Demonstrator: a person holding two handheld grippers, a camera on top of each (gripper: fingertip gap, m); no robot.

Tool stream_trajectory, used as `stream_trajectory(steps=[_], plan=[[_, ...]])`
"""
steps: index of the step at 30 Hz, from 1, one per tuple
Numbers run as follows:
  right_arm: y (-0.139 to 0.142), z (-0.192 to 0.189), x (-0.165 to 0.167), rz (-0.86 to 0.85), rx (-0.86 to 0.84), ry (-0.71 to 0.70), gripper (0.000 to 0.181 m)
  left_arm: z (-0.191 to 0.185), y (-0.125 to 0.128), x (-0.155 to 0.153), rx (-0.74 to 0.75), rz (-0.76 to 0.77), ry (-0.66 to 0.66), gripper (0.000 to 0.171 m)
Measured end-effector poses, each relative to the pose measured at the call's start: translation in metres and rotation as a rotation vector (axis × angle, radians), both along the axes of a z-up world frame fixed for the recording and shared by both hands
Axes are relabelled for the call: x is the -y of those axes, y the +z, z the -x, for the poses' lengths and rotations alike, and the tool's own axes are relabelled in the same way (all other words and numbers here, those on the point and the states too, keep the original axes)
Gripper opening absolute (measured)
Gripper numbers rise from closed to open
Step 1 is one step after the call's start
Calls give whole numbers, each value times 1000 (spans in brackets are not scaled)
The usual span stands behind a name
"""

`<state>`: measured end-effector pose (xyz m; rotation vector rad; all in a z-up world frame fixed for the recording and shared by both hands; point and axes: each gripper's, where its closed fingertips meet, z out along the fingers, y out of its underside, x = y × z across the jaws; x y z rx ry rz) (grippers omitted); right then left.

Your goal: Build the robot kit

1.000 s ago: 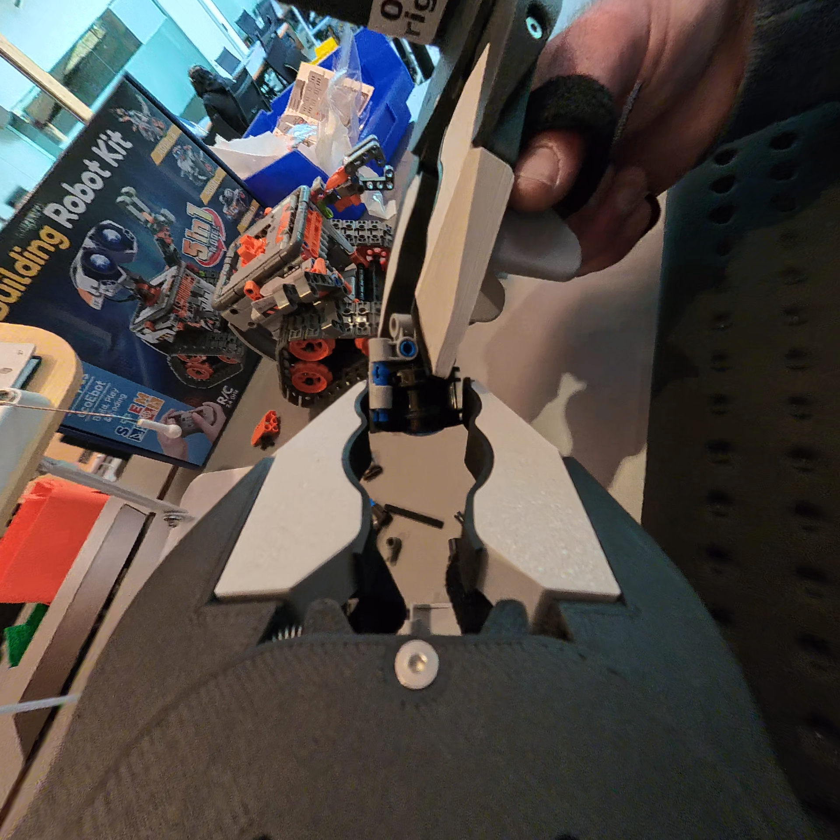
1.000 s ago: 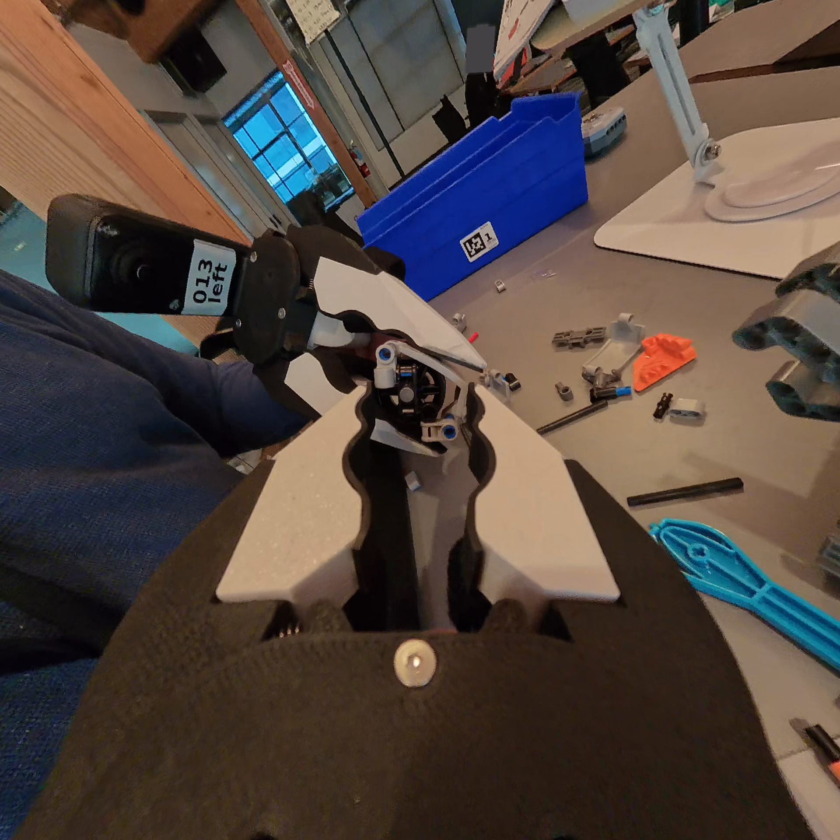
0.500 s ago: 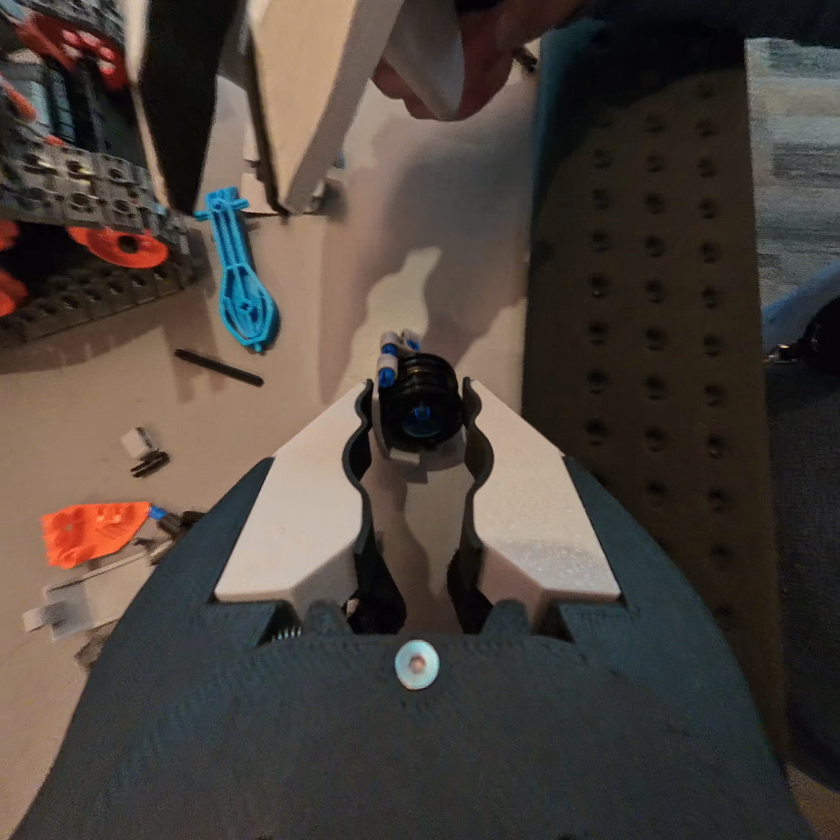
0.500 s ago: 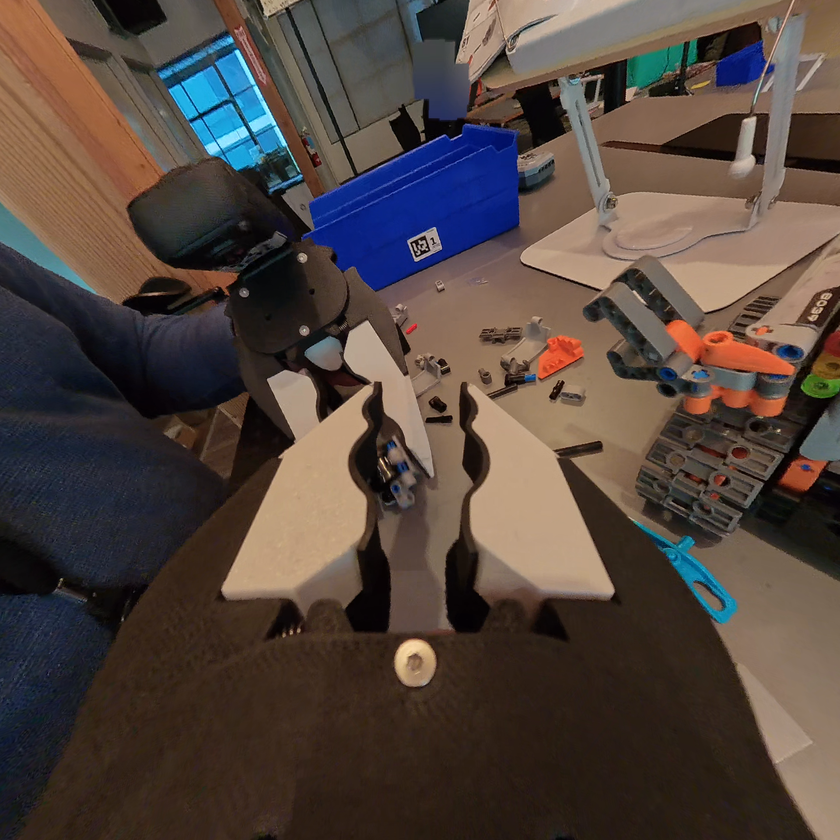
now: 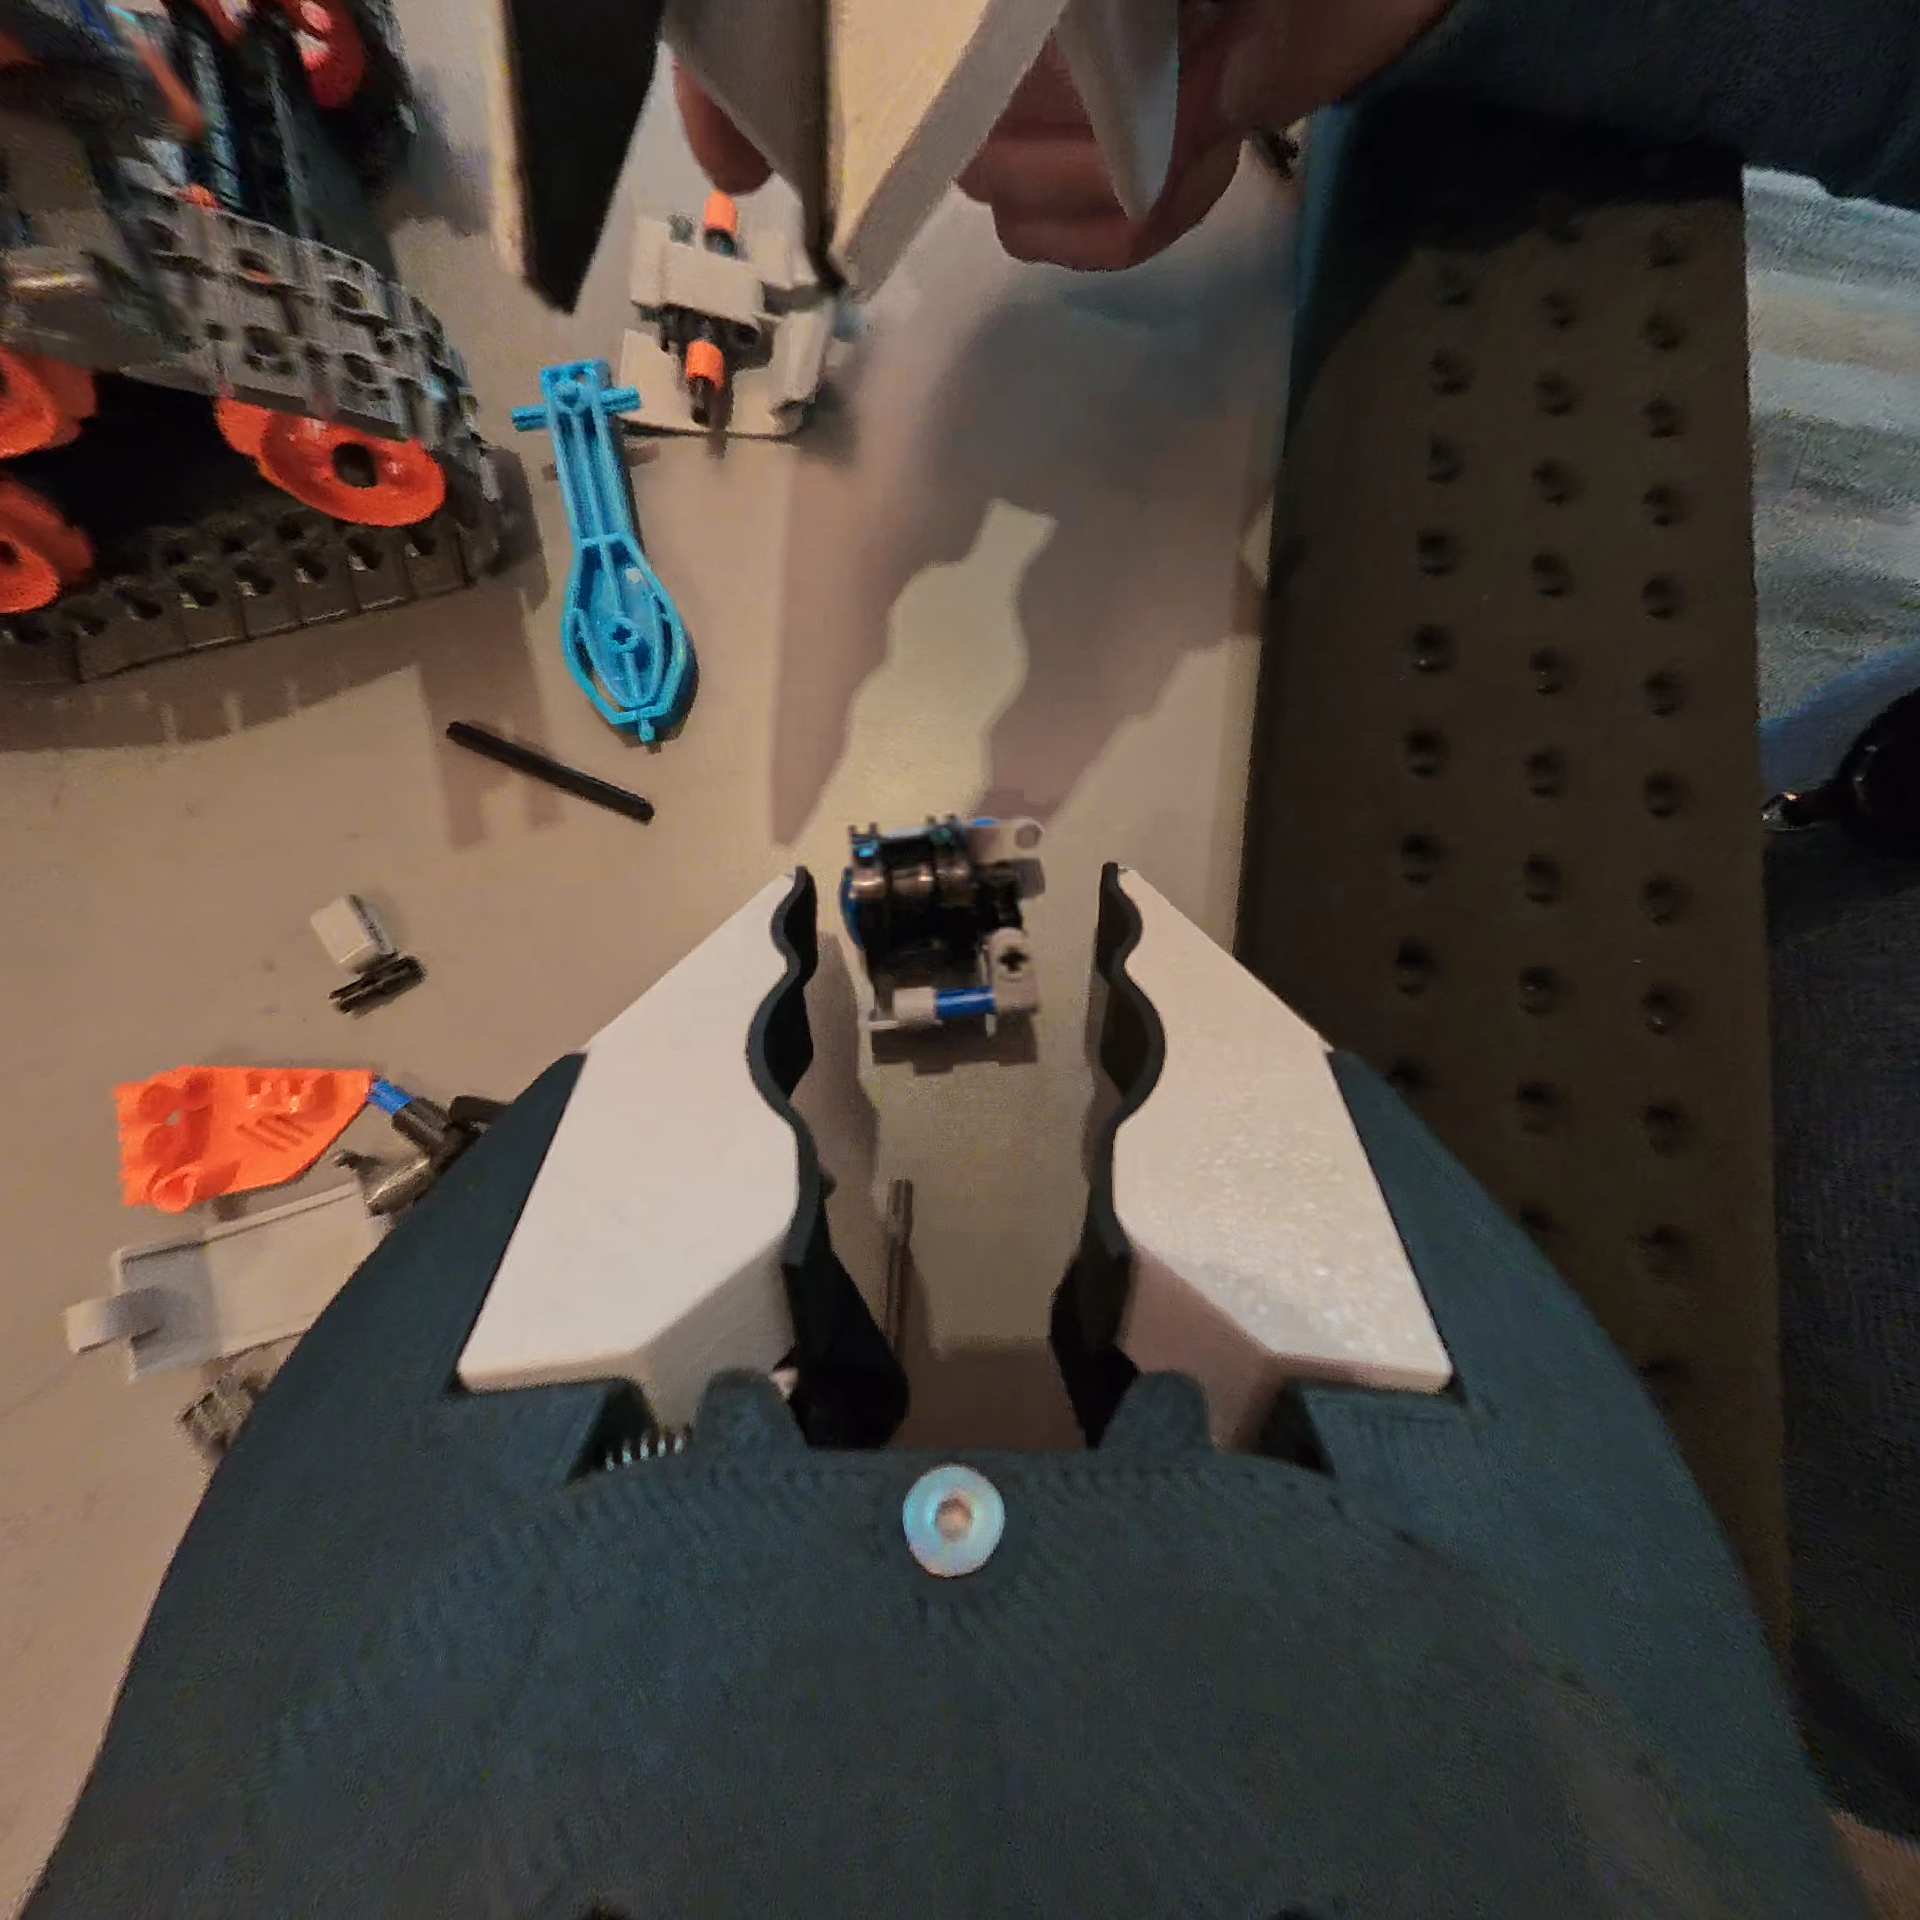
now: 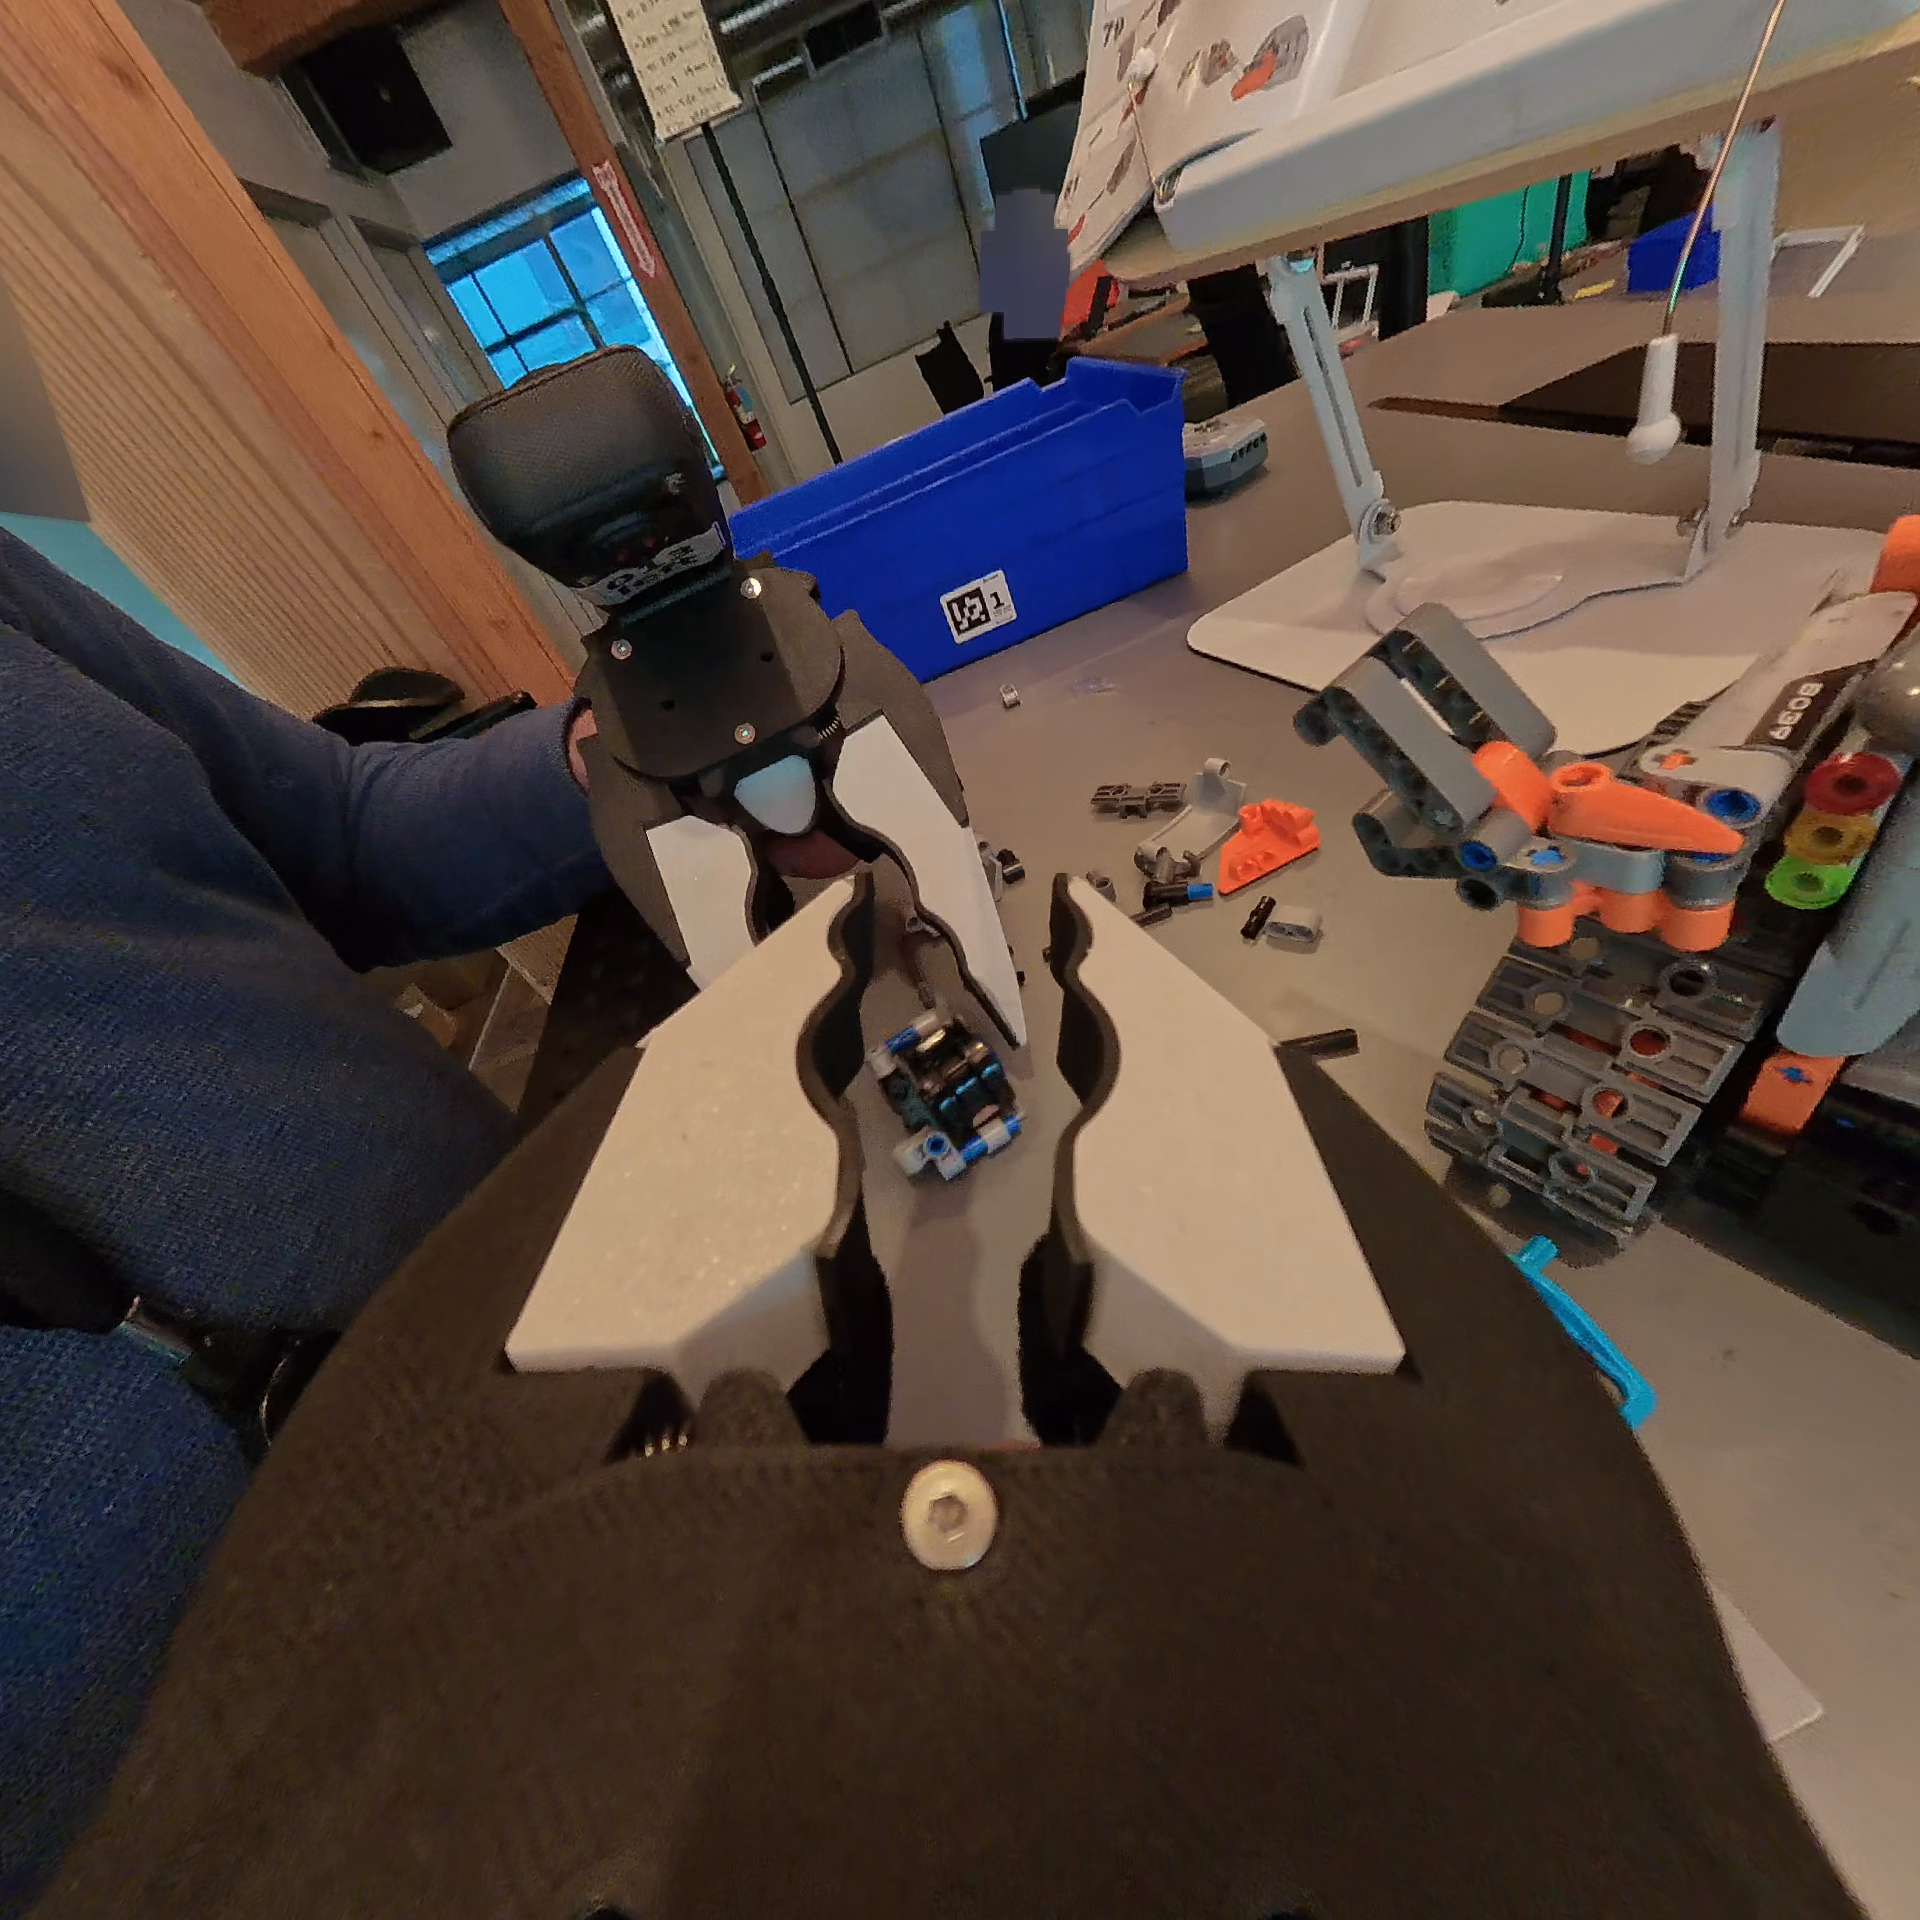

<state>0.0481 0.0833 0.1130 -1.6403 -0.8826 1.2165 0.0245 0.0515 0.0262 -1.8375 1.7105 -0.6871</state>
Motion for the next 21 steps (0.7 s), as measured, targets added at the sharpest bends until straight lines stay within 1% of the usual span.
stream_trajectory(steps=[3,5,8,11,15,21], plan=[[0,-2,-4,-8,-4,-20,34,12,9,-6,32,-25,41,57],[0,-3,-7,-20,3,-37,35,21,18,-13,78,-57,113,57],[7,-1,-7,-51,-16,-38,33,36,28,-29,147,-177,228,51],[10,4,-9,-75,-1,-37,33,44,32,-42,170,-258,286,46],[10,11,-11,-116,35,-33,33,39,43,-61,190,-337,300,39],[19,17,-25,-147,36,-44,34,22,47,-69,196,-341,262,39]])
